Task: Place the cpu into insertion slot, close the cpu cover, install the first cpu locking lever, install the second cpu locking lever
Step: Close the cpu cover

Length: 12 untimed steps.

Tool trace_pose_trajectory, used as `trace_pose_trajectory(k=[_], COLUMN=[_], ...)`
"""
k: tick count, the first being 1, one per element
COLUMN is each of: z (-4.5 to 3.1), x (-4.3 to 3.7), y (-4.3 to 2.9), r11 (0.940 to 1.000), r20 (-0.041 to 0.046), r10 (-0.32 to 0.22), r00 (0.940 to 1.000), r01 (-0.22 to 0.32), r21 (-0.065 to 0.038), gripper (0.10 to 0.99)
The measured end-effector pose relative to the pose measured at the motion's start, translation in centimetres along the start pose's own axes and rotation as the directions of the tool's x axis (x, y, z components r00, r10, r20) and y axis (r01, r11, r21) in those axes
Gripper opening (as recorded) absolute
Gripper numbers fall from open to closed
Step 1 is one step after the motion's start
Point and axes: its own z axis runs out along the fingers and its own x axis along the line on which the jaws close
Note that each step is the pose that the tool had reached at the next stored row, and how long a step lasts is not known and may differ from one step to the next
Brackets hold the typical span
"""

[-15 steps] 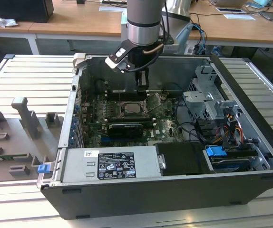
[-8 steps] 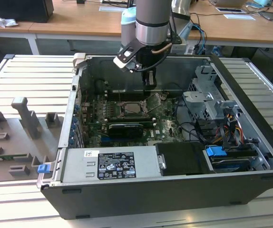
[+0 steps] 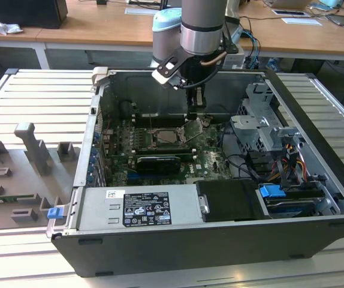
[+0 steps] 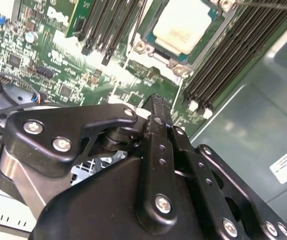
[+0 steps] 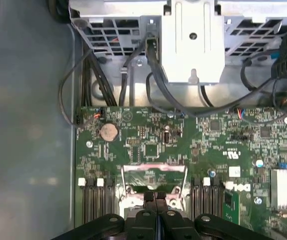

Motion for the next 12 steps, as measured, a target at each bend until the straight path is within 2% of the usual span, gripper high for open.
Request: trace_pose_trajectory(k=[5, 12], z=[0.12, 0.56], x=[0.0, -0.01], y=[0.52, 1.47], r11=[0.9991, 0.9992], r20=[-0.0024, 0.0002], r10=[-0.042, -0.039], r00=[0.9991, 0.9992], r01=[0.042, 0.039], r21=[0.001, 0.001], gripper=[0.106, 0.106])
